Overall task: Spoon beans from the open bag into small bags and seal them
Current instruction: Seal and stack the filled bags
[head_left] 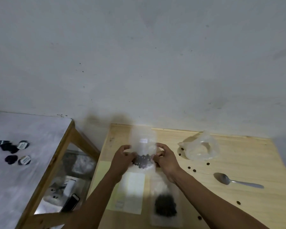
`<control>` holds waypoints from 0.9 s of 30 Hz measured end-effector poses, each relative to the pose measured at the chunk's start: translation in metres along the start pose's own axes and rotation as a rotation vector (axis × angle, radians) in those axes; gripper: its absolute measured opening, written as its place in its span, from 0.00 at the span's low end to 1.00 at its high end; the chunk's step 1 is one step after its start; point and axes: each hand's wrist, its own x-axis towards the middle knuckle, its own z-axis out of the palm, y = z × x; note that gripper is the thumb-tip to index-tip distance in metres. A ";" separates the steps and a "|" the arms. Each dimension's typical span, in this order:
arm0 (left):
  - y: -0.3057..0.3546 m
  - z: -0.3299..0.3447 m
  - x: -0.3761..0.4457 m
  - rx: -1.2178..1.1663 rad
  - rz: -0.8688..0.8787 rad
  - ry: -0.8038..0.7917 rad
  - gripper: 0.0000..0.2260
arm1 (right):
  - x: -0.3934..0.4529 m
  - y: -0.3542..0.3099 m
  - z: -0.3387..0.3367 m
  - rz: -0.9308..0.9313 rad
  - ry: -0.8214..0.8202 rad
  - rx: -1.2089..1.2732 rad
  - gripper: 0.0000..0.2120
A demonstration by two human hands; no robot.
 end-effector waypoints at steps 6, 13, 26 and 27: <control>-0.013 0.009 0.029 0.336 0.055 0.070 0.19 | 0.052 0.009 0.006 -0.030 0.057 -0.178 0.29; -0.018 0.008 0.067 0.563 0.095 0.238 0.23 | 0.081 0.011 0.030 -0.039 0.043 -0.282 0.26; -0.021 -0.001 0.062 0.353 -0.025 0.171 0.33 | 0.074 -0.005 0.011 -0.087 -0.077 -0.386 0.27; -0.022 -0.004 0.057 0.335 0.005 0.193 0.32 | 0.065 -0.006 0.003 -0.092 -0.089 -0.406 0.26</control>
